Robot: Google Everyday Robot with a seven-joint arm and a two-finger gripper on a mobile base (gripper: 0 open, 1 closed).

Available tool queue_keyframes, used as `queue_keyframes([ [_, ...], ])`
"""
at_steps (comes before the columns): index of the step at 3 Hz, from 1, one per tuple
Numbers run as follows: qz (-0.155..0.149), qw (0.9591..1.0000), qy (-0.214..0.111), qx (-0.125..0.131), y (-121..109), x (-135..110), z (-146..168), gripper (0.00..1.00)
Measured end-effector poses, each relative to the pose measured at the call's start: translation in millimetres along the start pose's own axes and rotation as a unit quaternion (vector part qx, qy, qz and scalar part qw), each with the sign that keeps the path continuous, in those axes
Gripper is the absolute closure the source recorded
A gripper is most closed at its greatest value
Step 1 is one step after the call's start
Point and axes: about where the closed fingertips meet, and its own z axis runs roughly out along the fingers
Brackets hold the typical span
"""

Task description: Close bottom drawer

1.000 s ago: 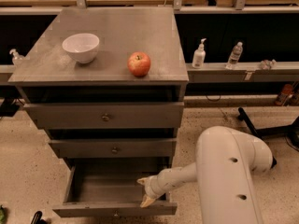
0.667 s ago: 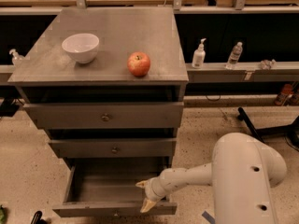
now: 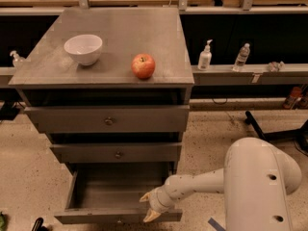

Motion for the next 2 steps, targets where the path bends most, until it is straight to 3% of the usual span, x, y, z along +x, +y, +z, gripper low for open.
queue_keyframes([
  [1,0.008,0.9997,0.010,-0.019,9,2,10,0.53],
  [2,0.018,0.9986,0.027,-0.041,12,7,30,0.47],
])
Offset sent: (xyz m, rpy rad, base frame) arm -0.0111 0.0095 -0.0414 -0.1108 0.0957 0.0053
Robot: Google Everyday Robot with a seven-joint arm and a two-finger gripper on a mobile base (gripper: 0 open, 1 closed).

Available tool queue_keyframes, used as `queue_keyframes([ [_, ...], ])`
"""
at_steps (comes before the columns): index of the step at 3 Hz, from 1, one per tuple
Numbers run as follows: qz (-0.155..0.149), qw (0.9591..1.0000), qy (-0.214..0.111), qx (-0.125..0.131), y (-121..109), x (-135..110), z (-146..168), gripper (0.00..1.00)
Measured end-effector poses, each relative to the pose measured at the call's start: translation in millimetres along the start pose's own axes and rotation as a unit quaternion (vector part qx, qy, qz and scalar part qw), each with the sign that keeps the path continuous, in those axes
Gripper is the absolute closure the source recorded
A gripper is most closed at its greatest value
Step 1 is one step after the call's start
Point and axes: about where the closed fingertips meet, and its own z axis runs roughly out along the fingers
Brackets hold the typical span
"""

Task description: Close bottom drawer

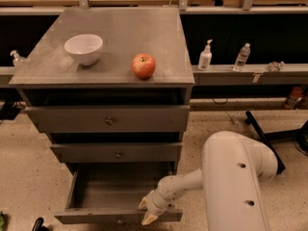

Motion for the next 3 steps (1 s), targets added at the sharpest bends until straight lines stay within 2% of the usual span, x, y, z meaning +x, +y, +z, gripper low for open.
queue_keyframes([
  [1,0.005,0.9999,0.006,-0.008,-3,3,10,0.45],
  [3,0.024,0.9993,0.024,-0.013,-10,16,27,0.53],
])
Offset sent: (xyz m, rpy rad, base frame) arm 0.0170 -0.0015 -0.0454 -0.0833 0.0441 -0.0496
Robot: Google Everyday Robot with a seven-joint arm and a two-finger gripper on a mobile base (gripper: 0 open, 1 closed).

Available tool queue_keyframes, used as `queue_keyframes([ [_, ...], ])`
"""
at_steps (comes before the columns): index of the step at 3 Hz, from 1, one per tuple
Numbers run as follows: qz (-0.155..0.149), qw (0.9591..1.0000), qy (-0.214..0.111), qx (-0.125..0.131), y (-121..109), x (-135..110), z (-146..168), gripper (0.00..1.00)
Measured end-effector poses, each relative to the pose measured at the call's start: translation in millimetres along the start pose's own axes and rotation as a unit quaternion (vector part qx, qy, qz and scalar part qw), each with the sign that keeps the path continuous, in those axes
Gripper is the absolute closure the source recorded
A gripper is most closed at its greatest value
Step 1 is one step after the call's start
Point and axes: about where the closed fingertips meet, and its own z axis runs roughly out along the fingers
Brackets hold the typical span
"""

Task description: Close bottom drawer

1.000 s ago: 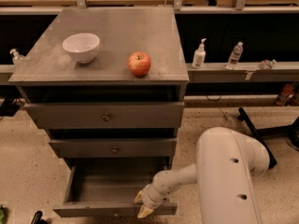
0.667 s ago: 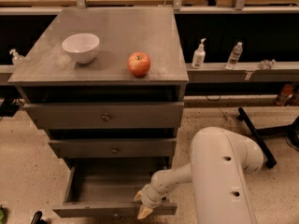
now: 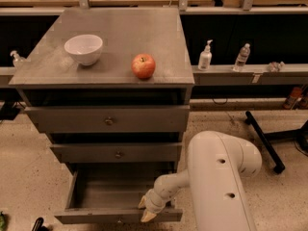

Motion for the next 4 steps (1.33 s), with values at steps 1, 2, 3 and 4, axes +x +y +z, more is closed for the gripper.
queue_keyframes([
  [1,0.000,1.0000,0.000,0.000,0,-1,-2,0.53],
  [2,0.005,1.0000,0.003,0.006,-7,4,-1,0.55],
  [3,0.005,1.0000,0.003,0.006,-7,3,-4,0.53],
  [4,0.009,0.9999,0.003,0.012,-17,13,-1,0.46],
])
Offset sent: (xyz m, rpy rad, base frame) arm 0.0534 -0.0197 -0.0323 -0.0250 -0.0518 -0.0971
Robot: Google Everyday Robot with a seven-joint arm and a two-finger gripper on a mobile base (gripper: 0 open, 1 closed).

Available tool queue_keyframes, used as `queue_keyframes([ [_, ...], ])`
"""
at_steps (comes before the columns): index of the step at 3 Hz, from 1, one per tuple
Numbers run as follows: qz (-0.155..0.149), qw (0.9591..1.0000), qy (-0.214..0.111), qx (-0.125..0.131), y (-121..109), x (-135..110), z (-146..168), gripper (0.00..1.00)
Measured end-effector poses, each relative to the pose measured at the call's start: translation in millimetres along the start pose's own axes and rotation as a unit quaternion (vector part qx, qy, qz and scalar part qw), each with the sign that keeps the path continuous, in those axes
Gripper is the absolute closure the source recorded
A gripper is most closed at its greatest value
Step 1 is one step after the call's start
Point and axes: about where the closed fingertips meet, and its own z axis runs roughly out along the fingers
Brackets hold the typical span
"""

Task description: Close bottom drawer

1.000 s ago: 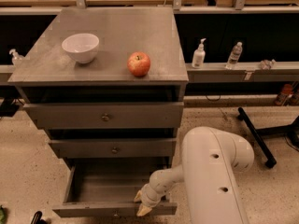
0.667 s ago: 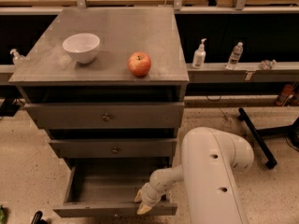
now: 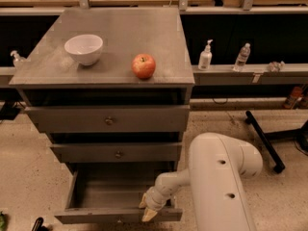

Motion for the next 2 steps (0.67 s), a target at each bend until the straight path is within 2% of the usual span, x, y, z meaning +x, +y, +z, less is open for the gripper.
queue_keyframes([
  [1,0.000,1.0000,0.000,0.000,0,-1,-3,0.35],
  [2,0.019,0.9997,0.004,0.015,-19,27,4,0.35],
])
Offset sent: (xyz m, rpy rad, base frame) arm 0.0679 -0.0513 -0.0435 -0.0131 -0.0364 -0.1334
